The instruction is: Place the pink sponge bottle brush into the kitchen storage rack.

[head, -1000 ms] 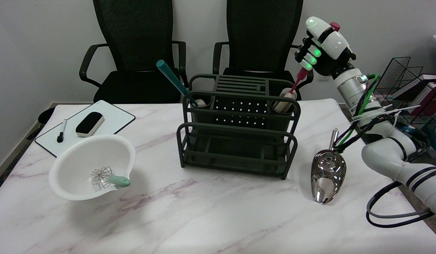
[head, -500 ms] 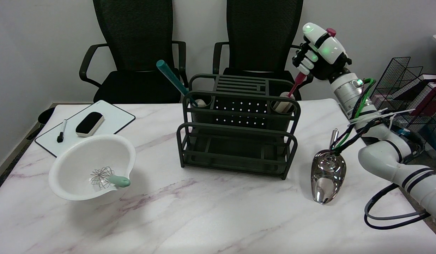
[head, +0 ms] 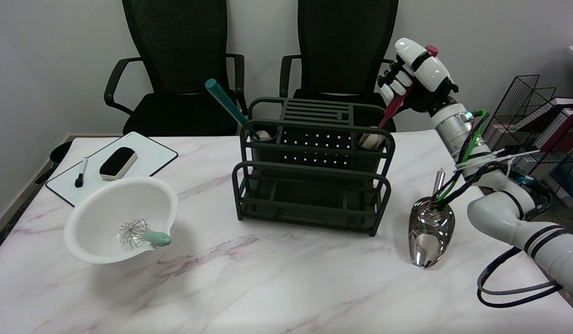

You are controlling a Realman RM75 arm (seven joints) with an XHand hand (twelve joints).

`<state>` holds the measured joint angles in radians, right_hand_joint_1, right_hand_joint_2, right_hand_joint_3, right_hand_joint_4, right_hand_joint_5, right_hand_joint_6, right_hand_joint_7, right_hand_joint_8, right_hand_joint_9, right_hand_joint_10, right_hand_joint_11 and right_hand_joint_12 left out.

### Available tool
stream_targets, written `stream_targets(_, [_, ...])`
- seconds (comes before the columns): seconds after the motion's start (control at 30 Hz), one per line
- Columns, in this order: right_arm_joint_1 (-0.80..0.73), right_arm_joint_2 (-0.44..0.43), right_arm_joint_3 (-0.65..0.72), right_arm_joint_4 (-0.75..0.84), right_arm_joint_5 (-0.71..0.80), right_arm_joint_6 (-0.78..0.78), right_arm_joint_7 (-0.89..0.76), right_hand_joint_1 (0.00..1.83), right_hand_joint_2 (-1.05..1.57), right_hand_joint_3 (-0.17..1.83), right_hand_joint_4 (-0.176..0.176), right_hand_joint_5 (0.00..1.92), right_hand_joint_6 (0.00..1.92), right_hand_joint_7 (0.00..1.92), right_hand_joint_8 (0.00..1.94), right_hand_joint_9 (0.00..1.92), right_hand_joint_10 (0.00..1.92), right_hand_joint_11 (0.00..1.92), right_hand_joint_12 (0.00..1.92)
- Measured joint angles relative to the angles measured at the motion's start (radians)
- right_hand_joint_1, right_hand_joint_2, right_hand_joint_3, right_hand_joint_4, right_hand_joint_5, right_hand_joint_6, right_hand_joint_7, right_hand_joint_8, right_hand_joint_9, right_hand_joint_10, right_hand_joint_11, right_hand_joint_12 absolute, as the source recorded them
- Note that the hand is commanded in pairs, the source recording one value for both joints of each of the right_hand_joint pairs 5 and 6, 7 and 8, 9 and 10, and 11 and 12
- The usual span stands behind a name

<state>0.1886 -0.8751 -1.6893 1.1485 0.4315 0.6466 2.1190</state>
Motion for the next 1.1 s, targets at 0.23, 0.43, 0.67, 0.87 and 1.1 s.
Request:
stream_targets(0.23, [-0.002,-0.003,-0.012,-0.006,0.008,0.013,0.0,1.03,0.74,1.02,0.0,1.0,1.0,1.3,1.3,1.3,1.3,1.07,1.07])
stream_targets(0.43, [-0.003,-0.005,-0.021,-0.007,0.012,0.025,0.0,1.1,0.6,1.02,0.0,0.63,0.63,1.12,1.12,1.07,1.07,0.94,0.94])
stream_targets(0.67, [-0.004,-0.006,-0.027,-0.005,0.016,0.043,0.0,1.11,0.55,1.06,0.0,0.53,0.53,1.07,1.07,0.91,0.91,0.93,0.93])
stream_targets(0.87, [-0.005,-0.007,-0.027,-0.004,0.018,0.061,0.0,1.11,0.52,1.08,0.0,0.51,0.51,1.05,1.05,0.78,0.78,0.82,0.82])
stream_targets(1.1, [-0.01,-0.008,-0.003,-0.003,0.019,0.098,-0.001,1.1,0.5,1.1,0.0,0.52,0.52,1.03,1.03,0.75,0.75,0.69,0.69])
